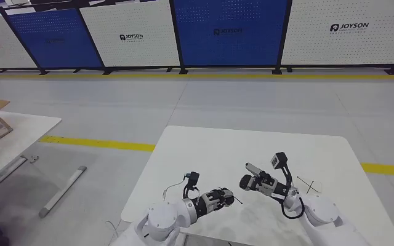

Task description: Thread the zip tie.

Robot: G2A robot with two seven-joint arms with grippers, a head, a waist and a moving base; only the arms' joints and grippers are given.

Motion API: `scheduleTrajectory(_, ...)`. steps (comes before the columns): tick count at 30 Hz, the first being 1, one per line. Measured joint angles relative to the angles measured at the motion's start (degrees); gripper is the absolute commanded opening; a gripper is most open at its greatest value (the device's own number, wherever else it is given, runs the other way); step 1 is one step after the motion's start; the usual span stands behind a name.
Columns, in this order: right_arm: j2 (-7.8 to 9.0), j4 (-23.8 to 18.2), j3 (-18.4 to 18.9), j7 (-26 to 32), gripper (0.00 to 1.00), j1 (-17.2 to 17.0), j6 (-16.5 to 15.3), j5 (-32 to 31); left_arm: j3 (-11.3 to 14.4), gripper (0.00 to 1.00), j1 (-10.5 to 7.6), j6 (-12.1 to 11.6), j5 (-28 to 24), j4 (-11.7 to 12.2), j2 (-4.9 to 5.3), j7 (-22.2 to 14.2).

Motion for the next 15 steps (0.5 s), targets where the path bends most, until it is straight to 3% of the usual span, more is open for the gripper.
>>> scheduleTrajectory(3,0.00,0.00,0.00,0.00,1.00,0.00,0.00,0.00,-0.08,0.00,-0.13,-1.90,-1.04,-0.13,-0.11,0.83)
scheduleTrajectory(6,0.00,0.00,0.00,0.00,1.00,0.00,0.00,0.00,-1.22,0.00,0.50,-6.34,-3.11,-1.49,-0.17,2.17)
scheduleTrajectory(12,0.00,0.00,0.00,0.00,1.00,0.00,0.00,0.00,-5.03,0.00,4.24,-20.38,-9.33,-5.65,-0.13,2.51)
scheduleTrajectory(15,0.00,0.00,0.00,0.00,1.00,0.00,0.00,0.00,-6.60,0.00,5.73,-24.13,-10.47,-7.40,0.17,-0.88)
